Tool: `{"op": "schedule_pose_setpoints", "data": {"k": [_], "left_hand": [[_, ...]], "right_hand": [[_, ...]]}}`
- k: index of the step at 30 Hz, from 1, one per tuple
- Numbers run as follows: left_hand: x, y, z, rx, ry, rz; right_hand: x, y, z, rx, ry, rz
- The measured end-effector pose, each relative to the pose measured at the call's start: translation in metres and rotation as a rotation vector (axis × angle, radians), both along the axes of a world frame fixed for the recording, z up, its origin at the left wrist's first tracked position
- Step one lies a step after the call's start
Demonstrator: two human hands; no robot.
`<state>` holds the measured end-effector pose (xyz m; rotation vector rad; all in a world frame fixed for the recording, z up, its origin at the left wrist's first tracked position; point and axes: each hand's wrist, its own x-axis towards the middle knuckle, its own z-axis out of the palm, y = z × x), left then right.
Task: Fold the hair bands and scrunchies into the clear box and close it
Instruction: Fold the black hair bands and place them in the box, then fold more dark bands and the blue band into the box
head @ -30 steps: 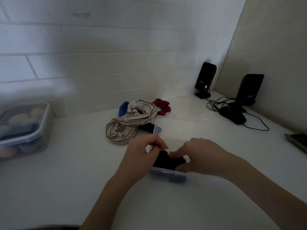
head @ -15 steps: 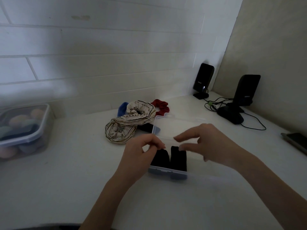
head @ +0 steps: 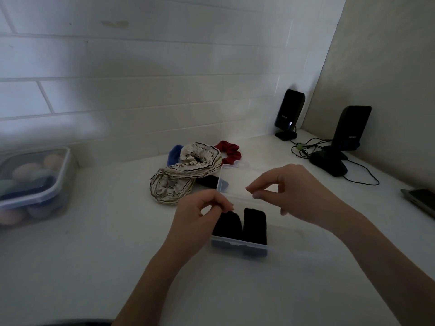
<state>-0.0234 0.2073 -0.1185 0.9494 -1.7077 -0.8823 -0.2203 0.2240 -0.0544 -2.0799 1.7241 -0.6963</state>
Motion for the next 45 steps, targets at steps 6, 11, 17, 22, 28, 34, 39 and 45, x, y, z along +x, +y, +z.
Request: {"op": "schedule_pose_setpoints", "data": {"k": [6, 11, 17, 22, 28, 34, 39, 45], "left_hand": [[0.003, -0.006, 0.006, 0.020, -0.018, -0.041], [0.006, -0.020, 0.019, 0.034, -0.022, -0.020], [0.002, -0.069, 0.052, -0.009, -0.053, 0.022], [-0.018, -0.130, 0.065, -0.063, -0.367, 0.077], [-0.042, -0.190, 0.051, -0.016, -0.651, 0.139], [-0.013, -0.217, 0.032, 0.320, -1.024, 0.133], [0.006, -0.204, 0.027, 0.496, -0.948, 0.040], [0.014, -0.199, 0.020, 0.406, -0.821, 0.206]], "right_hand": [[0.004, -0.002, -0.006, 0.191, 0.101, 0.065], [0.004, -0.006, -0.005, 0.152, 0.065, 0.060], [-0.005, -0.013, 0.005, 0.079, -0.062, 0.021], [-0.015, -0.019, 0.009, 0.077, -0.145, -0.003], [-0.022, -0.027, 0.007, 0.080, -0.212, -0.029], [-0.026, -0.029, -0.001, 0.130, -0.203, 0.000], [-0.021, -0.033, -0.002, 0.142, -0.179, 0.015], [-0.012, -0.034, 0.002, 0.119, -0.185, 0.037]]}}
